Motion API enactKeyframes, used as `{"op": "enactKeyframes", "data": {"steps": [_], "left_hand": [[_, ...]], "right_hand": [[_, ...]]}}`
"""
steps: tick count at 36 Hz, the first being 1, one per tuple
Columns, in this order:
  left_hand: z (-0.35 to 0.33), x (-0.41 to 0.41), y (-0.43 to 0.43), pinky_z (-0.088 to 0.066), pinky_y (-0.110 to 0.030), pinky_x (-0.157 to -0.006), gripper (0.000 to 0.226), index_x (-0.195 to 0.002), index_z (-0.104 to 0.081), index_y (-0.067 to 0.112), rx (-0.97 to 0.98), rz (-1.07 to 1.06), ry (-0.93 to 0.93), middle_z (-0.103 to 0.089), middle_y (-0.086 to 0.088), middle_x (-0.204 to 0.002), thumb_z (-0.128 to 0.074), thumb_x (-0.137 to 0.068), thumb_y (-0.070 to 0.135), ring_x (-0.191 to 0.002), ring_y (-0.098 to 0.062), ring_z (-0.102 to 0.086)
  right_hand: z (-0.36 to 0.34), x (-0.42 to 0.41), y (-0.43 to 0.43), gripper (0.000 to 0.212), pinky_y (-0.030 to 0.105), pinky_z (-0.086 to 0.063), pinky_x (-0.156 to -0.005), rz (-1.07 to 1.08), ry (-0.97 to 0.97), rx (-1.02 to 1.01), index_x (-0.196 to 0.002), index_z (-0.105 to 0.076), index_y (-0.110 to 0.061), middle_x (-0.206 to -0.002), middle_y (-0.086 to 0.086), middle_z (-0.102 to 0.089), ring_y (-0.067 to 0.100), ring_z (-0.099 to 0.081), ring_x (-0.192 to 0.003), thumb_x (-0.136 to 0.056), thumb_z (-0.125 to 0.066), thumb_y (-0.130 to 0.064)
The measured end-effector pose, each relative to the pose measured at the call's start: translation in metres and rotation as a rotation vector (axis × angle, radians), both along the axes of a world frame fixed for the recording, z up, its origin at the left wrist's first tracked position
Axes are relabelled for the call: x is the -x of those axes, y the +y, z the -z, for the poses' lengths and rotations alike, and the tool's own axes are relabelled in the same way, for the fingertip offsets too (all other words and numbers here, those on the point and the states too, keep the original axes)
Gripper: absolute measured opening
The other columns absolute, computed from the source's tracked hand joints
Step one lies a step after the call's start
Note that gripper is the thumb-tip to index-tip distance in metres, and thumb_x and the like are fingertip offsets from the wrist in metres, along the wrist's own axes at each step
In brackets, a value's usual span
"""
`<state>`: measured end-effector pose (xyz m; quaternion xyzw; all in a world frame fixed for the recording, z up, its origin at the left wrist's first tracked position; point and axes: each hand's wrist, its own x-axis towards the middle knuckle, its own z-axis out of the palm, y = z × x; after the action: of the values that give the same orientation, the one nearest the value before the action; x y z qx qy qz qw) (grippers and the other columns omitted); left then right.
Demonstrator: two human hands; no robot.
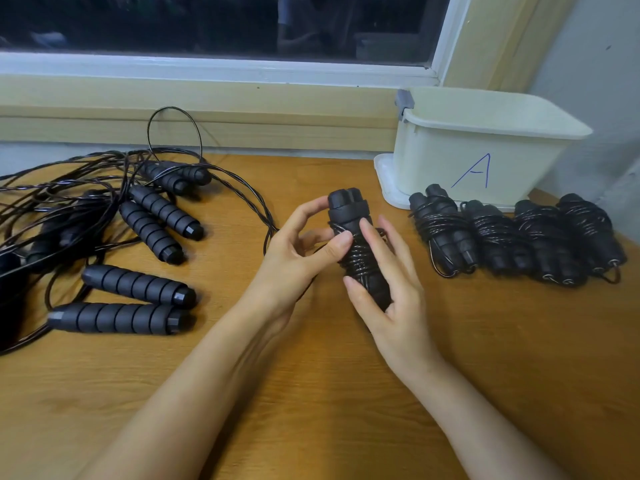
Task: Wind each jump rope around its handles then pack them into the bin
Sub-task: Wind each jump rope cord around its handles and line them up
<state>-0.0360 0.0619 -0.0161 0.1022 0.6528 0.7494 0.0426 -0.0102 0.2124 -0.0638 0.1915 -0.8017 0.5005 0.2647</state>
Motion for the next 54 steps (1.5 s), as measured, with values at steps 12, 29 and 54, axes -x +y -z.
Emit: {"op": "enactKeyframes", "data": {"steps": [12,29,54], "left_hand": [[0.001,-0.005,0.008,-0.055,-0.027,-0.081,0.051,-0.120,-0.062,0.028,-0.036,-0.033,-0.027,-0.070,-0.015,-0.107,-0.077,-0.071,0.029,-0.107,-0.031,-0.065],[-0.007,-0.004,0.001,-0.052,-0.017,-0.083,0.061,-0.132,-0.055,0.028,0.039,0.041,0.049,-0.071,0.001,-0.118,-0.072,-0.074,0.022,-0.107,-0.008,-0.068],[-0.001,0.000,0.001,-0.055,-0.026,-0.075,0.050,-0.110,-0.060,0.014,-0.013,-0.107,0.028,-0.075,-0.008,-0.098,-0.080,-0.064,0.024,-0.091,-0.019,-0.072]], "right_hand": [[0.005,0.001,0.000,0.079,0.008,-0.026,-0.109,0.126,0.028,-0.198,-0.154,-0.024,-0.037,-0.162,-0.001,-0.024,0.013,-0.031,-0.146,-0.086,-0.063,-0.044],[-0.002,-0.002,0.001,0.047,0.024,-0.041,-0.107,0.241,0.200,-0.049,-0.132,-0.062,-0.011,-0.140,0.007,-0.055,0.016,-0.053,-0.130,-0.086,-0.073,-0.012],[0.001,-0.001,-0.003,0.072,0.012,-0.029,-0.111,-0.028,-0.062,-0.008,-0.151,-0.036,-0.017,-0.153,0.003,-0.040,0.004,-0.034,-0.143,-0.089,-0.070,-0.017]]}}
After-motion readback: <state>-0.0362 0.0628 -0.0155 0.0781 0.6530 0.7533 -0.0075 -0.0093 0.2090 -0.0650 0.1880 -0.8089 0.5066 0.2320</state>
